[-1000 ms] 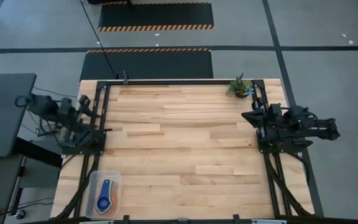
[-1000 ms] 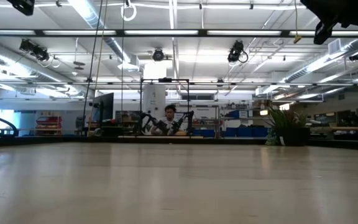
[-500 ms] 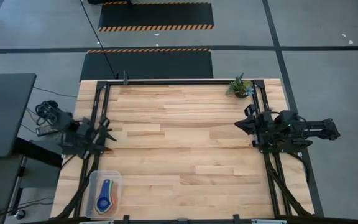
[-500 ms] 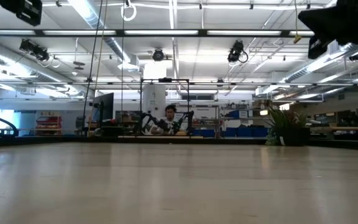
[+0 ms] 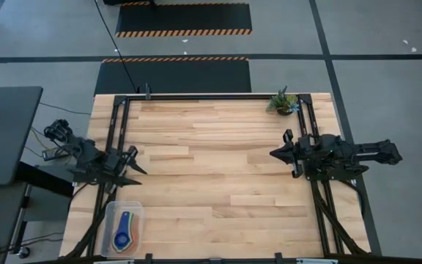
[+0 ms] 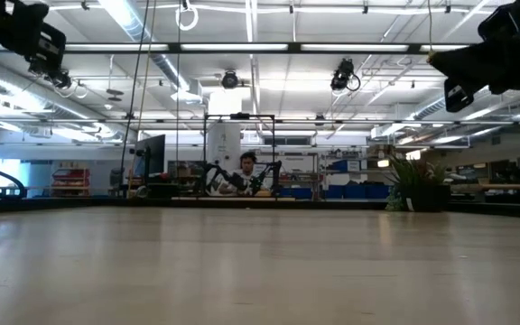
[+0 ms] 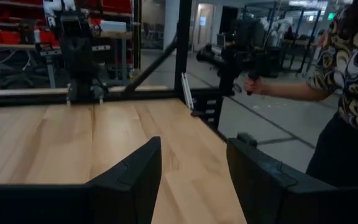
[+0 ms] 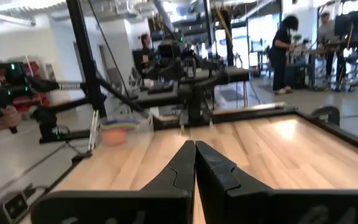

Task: Nest measuring cups in basket
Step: Return to Home Position

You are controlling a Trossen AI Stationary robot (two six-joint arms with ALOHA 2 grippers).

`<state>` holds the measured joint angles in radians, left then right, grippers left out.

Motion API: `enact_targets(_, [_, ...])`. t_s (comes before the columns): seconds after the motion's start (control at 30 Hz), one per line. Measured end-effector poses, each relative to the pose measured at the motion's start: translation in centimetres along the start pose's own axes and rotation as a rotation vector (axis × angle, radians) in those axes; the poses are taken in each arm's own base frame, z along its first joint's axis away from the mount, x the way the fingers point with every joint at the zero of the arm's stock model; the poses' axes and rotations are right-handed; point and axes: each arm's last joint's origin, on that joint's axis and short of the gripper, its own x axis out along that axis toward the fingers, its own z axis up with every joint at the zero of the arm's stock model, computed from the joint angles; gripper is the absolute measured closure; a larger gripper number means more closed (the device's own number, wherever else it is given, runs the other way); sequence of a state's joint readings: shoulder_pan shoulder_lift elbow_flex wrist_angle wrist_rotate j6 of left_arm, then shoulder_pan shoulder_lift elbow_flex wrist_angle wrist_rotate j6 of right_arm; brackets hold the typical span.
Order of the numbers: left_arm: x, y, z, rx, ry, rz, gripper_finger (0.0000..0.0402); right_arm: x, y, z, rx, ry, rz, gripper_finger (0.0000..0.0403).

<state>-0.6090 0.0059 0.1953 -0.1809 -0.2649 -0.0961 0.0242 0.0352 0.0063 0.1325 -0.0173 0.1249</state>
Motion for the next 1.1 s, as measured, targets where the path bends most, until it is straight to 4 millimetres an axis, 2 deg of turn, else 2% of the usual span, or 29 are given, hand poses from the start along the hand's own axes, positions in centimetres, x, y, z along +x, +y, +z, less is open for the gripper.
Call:
enact_targets(0.57, [1.1,0.1,-3.4,0.040,0.041,0.014,0.0214,0.3,-0.1,-0.8,-0.022,0.085,-0.007,0.0385])
enact_targets(1.1, [1.1,0.0,-3.6,0.014,0.040,0.003,0.0214,0.3,-0.1,-1.2,-0.040,0.131,-0.011,0.0385])
